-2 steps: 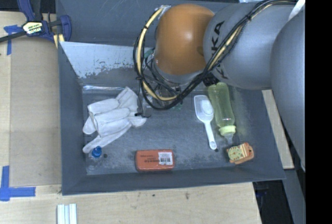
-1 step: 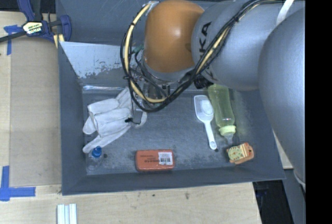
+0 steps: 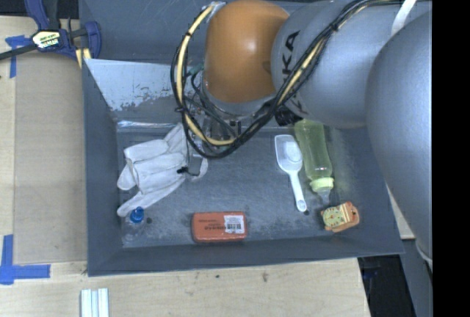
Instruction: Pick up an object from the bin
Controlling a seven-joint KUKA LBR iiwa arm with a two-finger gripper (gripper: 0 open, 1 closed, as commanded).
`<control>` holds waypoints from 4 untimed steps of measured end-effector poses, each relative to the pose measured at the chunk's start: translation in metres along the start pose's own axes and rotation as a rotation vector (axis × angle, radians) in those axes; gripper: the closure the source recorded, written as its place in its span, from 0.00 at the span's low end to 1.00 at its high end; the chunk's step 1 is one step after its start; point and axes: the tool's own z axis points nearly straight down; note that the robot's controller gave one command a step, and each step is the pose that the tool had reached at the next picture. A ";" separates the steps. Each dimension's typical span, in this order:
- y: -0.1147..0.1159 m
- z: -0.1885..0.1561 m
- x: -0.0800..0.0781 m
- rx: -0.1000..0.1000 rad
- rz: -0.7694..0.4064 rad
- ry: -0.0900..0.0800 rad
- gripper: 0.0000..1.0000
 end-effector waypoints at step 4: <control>0.022 0.080 0.010 0.001 0.008 0.005 1.00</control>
Offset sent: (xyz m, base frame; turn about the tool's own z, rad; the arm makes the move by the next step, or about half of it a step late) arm -0.0146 0.0110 -0.0537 -0.1309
